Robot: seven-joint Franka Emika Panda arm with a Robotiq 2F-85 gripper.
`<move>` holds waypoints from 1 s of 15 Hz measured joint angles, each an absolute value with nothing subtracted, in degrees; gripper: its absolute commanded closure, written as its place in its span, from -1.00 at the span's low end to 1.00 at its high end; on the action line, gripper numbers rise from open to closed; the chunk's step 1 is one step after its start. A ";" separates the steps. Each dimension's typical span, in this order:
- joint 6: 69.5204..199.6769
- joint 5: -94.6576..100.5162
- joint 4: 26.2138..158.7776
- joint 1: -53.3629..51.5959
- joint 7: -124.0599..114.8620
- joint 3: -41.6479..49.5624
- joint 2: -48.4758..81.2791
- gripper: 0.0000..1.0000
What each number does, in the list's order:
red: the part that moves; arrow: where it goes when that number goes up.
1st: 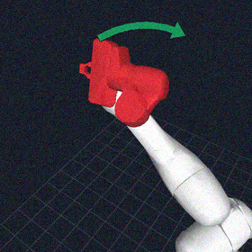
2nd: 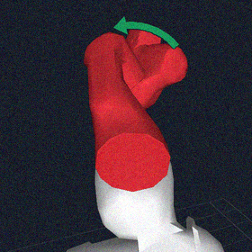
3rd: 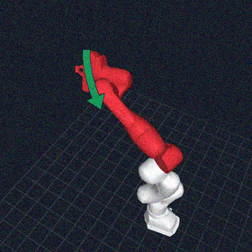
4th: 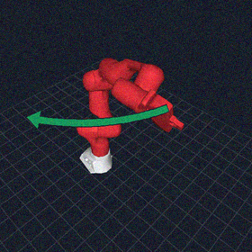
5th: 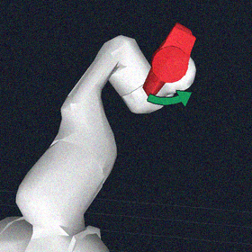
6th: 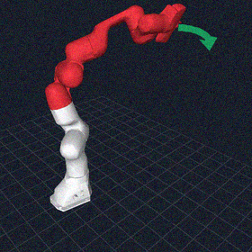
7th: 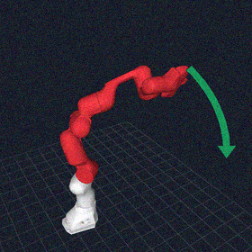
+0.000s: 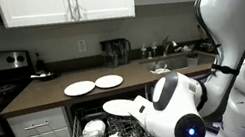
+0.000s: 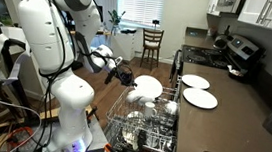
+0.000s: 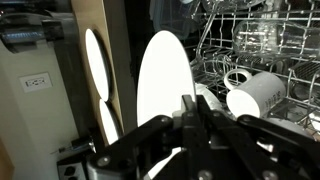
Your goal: Remove the plate from the dishwasher
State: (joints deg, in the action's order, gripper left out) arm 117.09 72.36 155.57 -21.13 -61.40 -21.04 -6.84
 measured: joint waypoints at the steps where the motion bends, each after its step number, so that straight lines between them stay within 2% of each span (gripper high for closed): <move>1: 117.08 72.36 155.58 -21.00 -61.40 -20.46 -6.85 0.97; 11: 117.04 73.41 159.27 -16.89 -61.40 -13.76 -11.05 0.97; 12: 117.04 73.99 159.17 -16.60 -61.40 -13.52 -11.24 0.89; 15: 117.04 74.79 158.99 -16.49 -61.38 -13.14 -11.42 0.89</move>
State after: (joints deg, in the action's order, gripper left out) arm 117.04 74.79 158.99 -16.49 -61.38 -13.14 -11.42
